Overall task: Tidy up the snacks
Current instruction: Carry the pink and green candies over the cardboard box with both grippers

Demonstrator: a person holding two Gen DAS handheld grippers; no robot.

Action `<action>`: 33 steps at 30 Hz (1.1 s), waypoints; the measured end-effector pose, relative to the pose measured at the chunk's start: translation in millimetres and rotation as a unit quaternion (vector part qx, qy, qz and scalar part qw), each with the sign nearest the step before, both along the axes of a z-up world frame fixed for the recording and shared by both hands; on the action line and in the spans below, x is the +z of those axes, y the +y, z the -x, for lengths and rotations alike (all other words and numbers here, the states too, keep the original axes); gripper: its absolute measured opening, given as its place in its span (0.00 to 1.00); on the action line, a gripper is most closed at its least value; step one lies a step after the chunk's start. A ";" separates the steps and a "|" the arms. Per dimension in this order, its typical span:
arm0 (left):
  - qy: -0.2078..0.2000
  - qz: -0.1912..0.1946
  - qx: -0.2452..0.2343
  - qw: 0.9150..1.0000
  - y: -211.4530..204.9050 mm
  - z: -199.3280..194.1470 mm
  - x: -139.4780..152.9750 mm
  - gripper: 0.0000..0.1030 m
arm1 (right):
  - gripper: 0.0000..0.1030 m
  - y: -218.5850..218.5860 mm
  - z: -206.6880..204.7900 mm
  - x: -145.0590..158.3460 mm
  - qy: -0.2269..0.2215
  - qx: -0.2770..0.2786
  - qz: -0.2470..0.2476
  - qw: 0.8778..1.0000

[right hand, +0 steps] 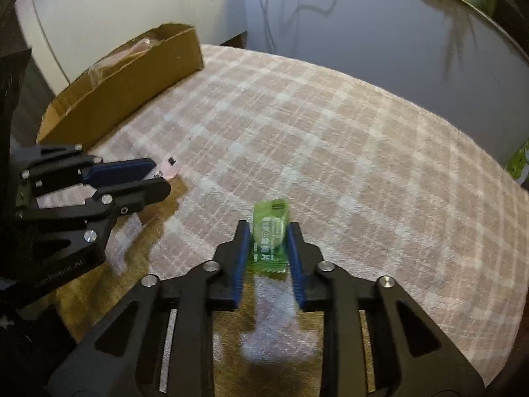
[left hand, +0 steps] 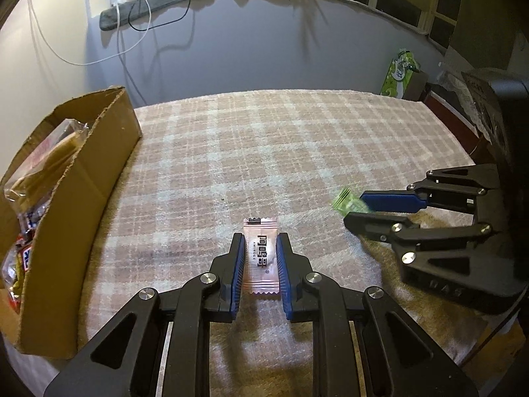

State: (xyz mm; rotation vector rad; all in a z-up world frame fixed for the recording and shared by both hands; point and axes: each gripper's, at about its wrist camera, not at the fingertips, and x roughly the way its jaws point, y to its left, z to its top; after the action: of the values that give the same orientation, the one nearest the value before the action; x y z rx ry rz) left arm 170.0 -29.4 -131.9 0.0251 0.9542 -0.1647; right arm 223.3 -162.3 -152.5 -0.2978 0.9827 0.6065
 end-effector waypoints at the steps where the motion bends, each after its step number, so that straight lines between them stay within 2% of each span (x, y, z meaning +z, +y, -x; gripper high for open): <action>1: -0.001 0.000 0.001 1.000 0.7 0.0 0.5 0.17 | 0.25 3.5 2.1 -0.7 -0.008 0.006 0.010 1.000; 7: -0.011 0.009 0.008 1.000 9.1 5.1 7.5 0.17 | 0.21 3.9 -0.5 0.6 -0.001 0.010 0.017 1.000; 14: -0.032 0.021 0.022 0.999 24.7 13.3 23.0 0.17 | 0.21 0.0 1.3 12.0 -0.004 -0.005 -0.010 1.000; 23: -0.073 0.029 0.057 0.995 61.1 23.6 52.8 0.17 | 0.21 18.3 3.2 53.5 -0.032 -0.003 -0.052 0.998; 33: -0.123 0.022 0.098 0.987 102.4 39.0 85.1 0.17 | 0.21 55.5 -1.2 93.1 -0.058 0.012 -0.099 0.993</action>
State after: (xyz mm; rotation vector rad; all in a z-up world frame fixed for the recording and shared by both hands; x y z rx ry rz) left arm 130.9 73.0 -46.7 -0.0880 0.7016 -0.0003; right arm 224.5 -106.8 -59.4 -0.1668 0.8012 0.6959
